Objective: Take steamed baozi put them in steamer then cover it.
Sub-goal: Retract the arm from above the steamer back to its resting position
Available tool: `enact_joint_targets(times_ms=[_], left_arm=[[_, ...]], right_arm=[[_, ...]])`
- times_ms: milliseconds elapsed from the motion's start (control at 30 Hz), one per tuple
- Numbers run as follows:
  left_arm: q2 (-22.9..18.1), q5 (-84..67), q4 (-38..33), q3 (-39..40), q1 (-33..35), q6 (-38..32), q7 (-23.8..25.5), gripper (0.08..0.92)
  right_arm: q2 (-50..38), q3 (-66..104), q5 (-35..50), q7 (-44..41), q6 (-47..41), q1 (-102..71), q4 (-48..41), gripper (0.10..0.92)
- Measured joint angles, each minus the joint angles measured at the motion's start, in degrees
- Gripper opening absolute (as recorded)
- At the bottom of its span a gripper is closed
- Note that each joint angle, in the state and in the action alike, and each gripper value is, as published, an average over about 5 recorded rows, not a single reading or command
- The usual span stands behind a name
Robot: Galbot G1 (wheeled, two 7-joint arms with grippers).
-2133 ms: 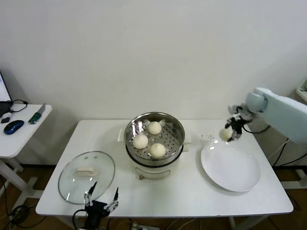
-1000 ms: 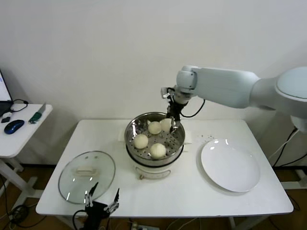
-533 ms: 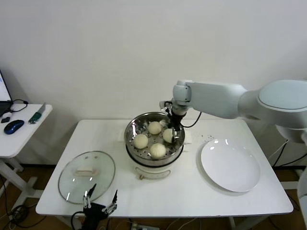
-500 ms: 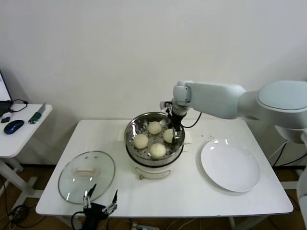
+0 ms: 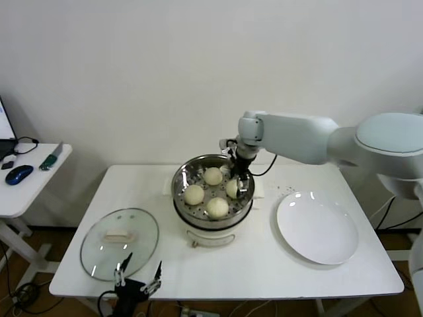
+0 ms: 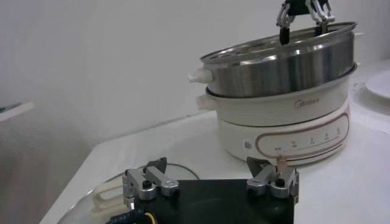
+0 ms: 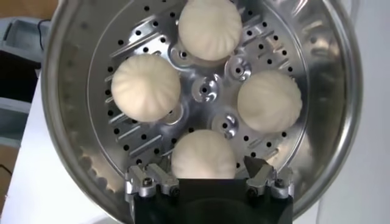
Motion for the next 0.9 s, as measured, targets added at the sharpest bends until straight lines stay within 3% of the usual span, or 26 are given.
enact_joint_targets(times_ms=[333,633,900], left_arm=[[0.23,0.42,-0.44,-0.83,-0.97,0.27,-0.56,0.823],[0.15,2.3,-0.87,-1.05,-2.0,0.49,-1.32,0.823],[-0.11,5.67,-0.96,-1.2,-2.42,0.5,-2.03,0.823]], right_arm=[[-5.74,3.77,1.89,2.56,2.15,3.04,3.94,0.823],[-17.99,10.8,2.96,17.58,8.5,-0.14,12.3,0.823],[-30.86,28.19,2.71,30.51,14.03,-14.49,19.97,0.823]])
